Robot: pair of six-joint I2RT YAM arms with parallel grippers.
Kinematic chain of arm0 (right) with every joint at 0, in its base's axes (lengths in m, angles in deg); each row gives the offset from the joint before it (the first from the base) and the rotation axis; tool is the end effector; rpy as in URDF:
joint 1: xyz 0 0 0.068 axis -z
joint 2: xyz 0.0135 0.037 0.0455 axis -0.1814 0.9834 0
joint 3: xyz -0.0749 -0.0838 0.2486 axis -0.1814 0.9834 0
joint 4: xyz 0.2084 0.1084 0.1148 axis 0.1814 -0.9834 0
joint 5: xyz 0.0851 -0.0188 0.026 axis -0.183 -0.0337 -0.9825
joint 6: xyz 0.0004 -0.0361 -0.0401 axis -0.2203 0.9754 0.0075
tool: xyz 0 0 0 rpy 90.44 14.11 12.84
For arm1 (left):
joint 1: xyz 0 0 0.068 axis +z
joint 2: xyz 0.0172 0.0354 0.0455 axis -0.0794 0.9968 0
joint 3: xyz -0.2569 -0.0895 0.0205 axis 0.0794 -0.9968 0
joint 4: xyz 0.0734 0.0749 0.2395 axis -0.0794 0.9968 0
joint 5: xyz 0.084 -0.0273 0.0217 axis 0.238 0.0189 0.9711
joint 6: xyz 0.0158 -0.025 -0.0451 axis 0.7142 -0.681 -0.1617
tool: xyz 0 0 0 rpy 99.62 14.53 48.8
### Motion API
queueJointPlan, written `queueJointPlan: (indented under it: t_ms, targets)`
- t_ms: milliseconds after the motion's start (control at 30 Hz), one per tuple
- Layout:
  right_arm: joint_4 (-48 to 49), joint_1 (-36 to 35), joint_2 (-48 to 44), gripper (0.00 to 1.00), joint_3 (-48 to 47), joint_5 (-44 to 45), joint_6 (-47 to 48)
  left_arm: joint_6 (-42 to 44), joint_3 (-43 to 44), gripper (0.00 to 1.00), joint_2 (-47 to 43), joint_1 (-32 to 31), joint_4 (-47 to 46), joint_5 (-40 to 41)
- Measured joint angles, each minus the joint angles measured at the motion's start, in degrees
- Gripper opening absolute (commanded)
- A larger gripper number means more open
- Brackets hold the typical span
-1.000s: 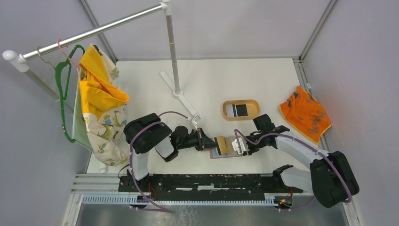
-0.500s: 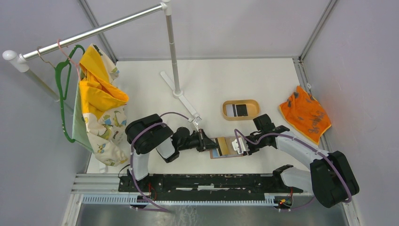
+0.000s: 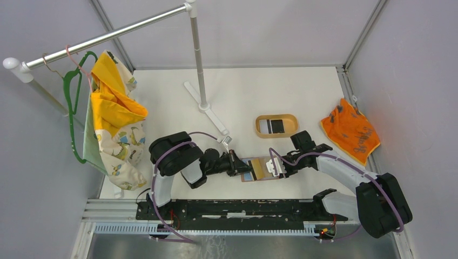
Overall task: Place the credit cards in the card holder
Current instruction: Insert the credit card into the card holder.
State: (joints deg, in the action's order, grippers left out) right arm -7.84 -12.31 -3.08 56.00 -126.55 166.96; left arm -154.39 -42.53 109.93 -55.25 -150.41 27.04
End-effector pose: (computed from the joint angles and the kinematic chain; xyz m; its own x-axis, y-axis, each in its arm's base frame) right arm 0.1547 0.0891 0.1505 0.3316 -0.6933 -0.6398 -0.9433 -0.2543 -0.2134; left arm 0.1633 -0.2189 0.0757 -0.9366 -0.2368 -0.2583 0.1764 0.3182 -0.9315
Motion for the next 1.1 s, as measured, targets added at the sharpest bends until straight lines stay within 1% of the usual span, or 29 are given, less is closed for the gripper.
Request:
queueJointPlan:
  t_ms: [200,433,567,767,1100]
  targets:
    - [0.0,0.0,0.0,0.38,0.0,0.0,0.0,-1.5,-0.3,0.02,-0.3,-0.8,0.9,1.6]
    - [0.0,0.0,0.0,0.38,0.0,0.0,0.0,-1.6,0.9,0.02,-3.3,-1.3,7.4,2.3]
    - [0.0,0.0,0.0,0.38,0.0,0.1,0.0,-1.6,1.5,0.02,-3.6,-1.2,9.3,2.2]
    - [-0.1,0.0,0.0,0.38,0.0,0.1,0.0,-1.7,3.3,0.02,-3.6,-1.3,11.2,1.4]
    - [-0.2,0.0,0.0,0.39,0.0,0.2,0.0,-2.5,4.1,0.02,-3.5,-1.2,12.6,0.5]
